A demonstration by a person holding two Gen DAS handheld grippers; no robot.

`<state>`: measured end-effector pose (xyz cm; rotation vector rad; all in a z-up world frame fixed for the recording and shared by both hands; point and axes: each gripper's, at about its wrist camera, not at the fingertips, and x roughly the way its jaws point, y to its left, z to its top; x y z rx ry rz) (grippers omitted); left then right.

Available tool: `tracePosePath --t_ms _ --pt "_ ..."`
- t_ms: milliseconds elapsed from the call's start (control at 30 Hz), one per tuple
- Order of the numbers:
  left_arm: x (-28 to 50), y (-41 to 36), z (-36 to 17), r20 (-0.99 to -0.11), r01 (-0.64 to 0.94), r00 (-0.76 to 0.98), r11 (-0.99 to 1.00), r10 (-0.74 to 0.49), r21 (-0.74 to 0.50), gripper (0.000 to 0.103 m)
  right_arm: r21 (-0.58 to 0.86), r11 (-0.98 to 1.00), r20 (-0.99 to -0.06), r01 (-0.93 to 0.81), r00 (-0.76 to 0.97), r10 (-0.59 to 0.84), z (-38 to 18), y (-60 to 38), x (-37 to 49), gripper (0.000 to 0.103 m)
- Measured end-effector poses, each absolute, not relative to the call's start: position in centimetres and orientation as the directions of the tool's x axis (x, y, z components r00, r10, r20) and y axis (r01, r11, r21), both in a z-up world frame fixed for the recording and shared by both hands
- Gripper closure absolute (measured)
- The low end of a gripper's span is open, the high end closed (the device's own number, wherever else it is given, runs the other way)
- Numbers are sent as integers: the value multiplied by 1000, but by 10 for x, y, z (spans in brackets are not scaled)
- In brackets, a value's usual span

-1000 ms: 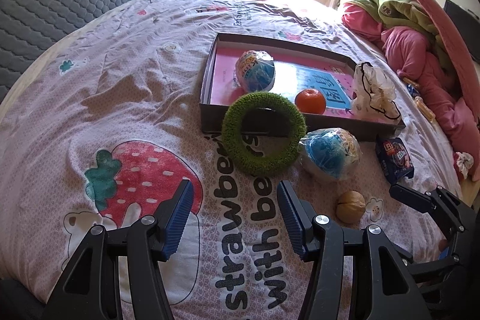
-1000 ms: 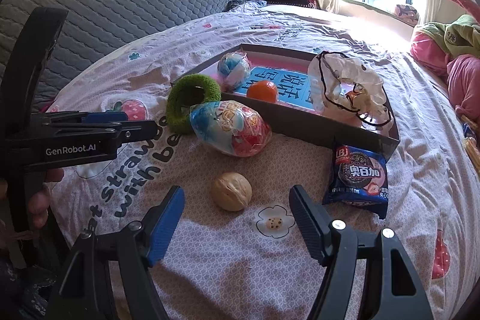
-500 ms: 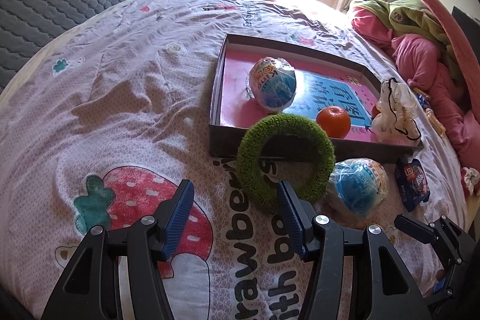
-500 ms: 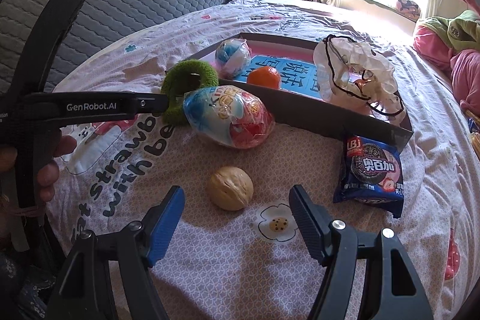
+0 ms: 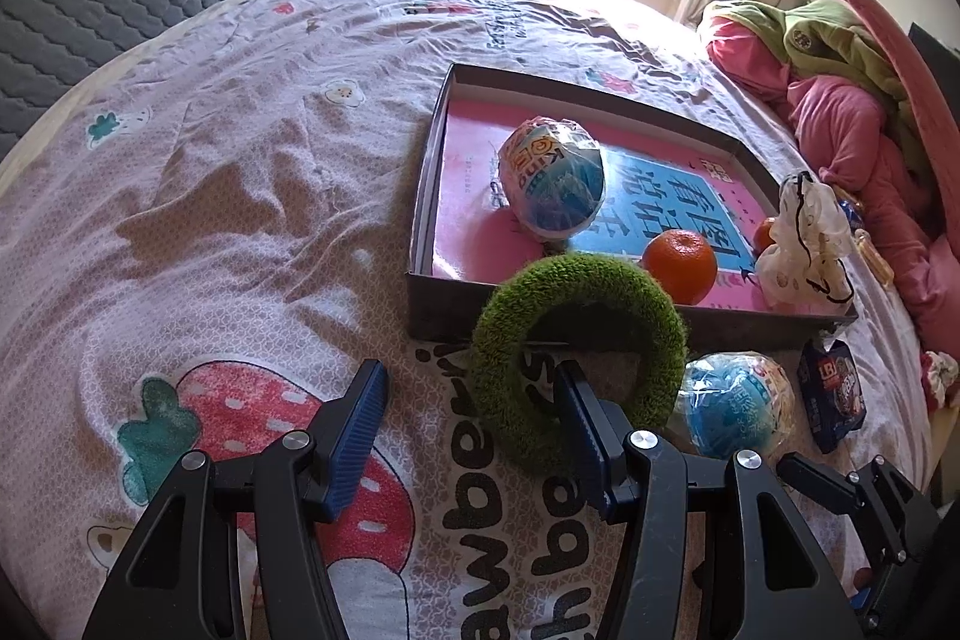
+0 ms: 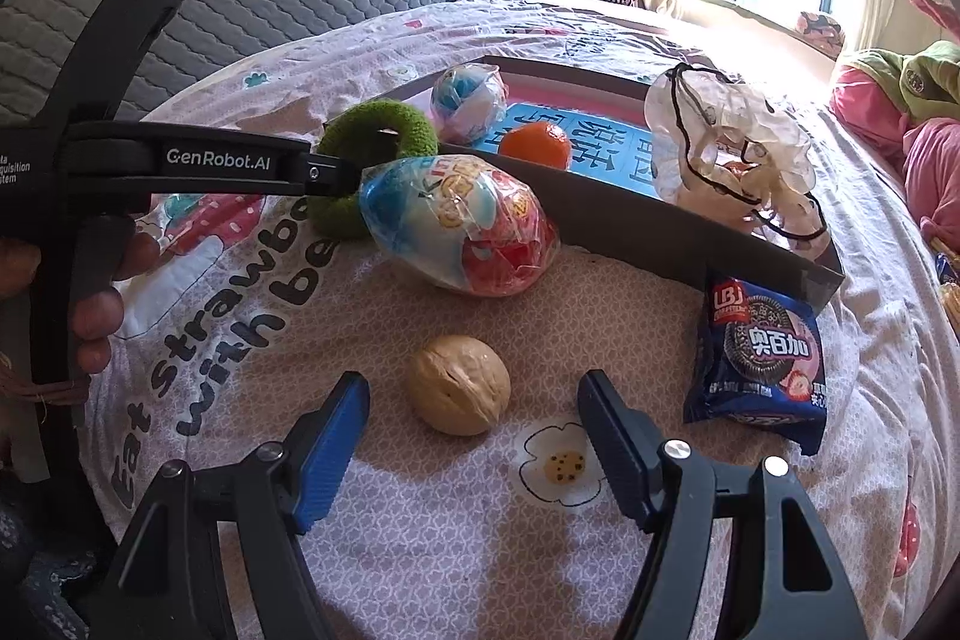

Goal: Organize objects
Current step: 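Move the left tool to the green fuzzy ring while the right tool approaches the walnut, then close the left tool on the green fuzzy ring while the right tool grasps the walnut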

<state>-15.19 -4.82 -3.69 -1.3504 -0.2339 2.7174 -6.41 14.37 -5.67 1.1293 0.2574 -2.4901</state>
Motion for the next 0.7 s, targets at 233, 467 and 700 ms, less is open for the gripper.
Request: tracePosePath --t_ms 233,467,700 --pt "-162 -46 -44 -787 -21 -596 -983 159 -183 48 -38 -903 -749 428 -611 -258 -60 140 -67 44" --pt "-169 -40 -47 -788 -29 -596 -985 152 -169 57 -62 -887 -741 457 -617 -266 -63 137 -68 68" --pt "-172 -36 -49 -792 -39 -594 -988 146 -152 68 -44 -883 -735 466 -614 -288 -63 139 -68 69"
